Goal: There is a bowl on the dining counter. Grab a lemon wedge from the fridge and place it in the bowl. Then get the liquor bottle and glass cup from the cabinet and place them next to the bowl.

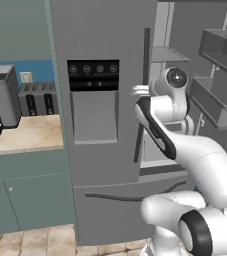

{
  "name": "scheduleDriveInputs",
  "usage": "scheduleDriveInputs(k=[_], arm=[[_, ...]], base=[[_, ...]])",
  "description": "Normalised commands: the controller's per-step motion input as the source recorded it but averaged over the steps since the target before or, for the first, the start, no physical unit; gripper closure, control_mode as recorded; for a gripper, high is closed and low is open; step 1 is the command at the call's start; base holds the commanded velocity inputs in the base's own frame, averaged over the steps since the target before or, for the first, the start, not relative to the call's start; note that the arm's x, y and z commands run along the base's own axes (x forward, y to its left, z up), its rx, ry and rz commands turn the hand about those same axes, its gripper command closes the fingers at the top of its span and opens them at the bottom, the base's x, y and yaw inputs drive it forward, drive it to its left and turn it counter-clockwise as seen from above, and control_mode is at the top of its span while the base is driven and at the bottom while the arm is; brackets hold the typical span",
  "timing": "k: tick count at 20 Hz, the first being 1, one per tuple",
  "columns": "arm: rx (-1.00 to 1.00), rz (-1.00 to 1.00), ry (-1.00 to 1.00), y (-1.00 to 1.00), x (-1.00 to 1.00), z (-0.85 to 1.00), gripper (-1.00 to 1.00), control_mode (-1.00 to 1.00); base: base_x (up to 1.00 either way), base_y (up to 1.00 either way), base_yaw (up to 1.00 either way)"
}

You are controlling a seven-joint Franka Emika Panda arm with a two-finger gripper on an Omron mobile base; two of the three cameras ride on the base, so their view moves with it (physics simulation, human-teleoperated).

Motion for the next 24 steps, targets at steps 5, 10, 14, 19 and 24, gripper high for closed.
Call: scheduleDriveInputs(k=[5, 10, 14, 19, 24], arm=[[0.01, 0.0, 0.0, 0.04, 0.45, 0.0, -1.0, -1.0], [0.0, 0.0, 0.0, 0.08, 0.4, 0.0, -1.0, -1.0], [0.0, 0.0, 0.0, 0.02, 0.37, 0.0, -1.0, -1.0], [0.0, 0.0, 0.0, 0.0, 0.42, -0.01, -1.0, -1.0], [0.0, 0.0, 0.0, 0.0, 0.51, -0.08, 1.0, -1.0]], base=[[0.0, 0.0, 0.0], [0.0, 0.0, 0.0], [0.0, 0.0, 0.0], [0.0, 0.0, 0.0], [0.0, 0.0, 0.0]])
